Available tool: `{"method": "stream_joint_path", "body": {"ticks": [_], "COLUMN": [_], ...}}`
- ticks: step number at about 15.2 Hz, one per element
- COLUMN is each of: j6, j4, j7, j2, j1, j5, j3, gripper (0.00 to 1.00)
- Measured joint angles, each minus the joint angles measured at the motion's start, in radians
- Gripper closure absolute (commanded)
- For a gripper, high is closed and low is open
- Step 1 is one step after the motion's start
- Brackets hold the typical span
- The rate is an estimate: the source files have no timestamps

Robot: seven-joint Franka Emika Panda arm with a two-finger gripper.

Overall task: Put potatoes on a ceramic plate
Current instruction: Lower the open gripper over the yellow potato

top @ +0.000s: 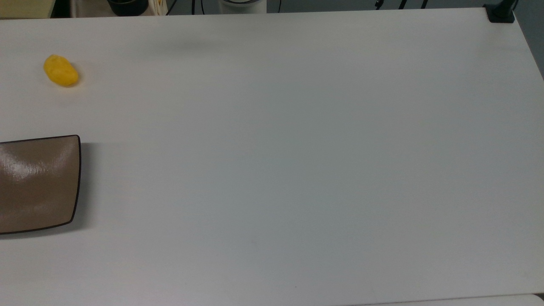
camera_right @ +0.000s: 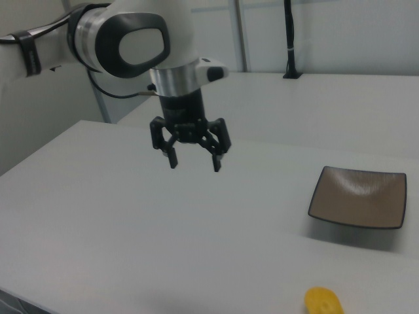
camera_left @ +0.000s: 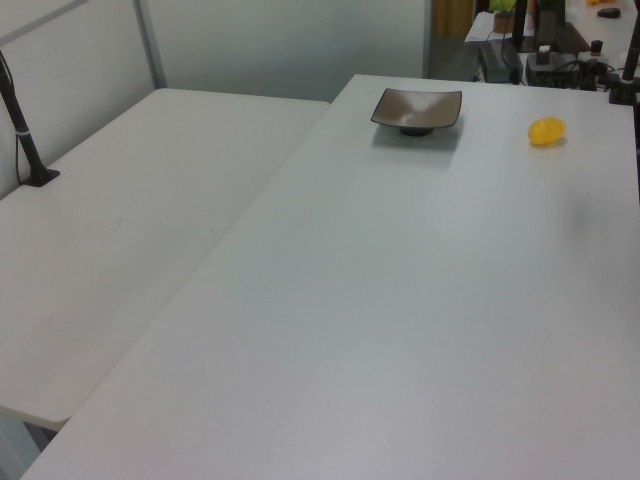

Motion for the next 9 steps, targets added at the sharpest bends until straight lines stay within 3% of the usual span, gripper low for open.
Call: {"method": "stream_joint_path", "body": {"ticks": [4,9], "j6": [0.076,0.214], "j4": [-0.001,-0.006], "j7": [-0.096,-0.271], "j2": [0.011,0.091], "j1": [-0.04,-0.089], "j5": [-0.032,-0.034], "j3": [-0.064,-0.127], "gripper": [0.0,0.0]}}
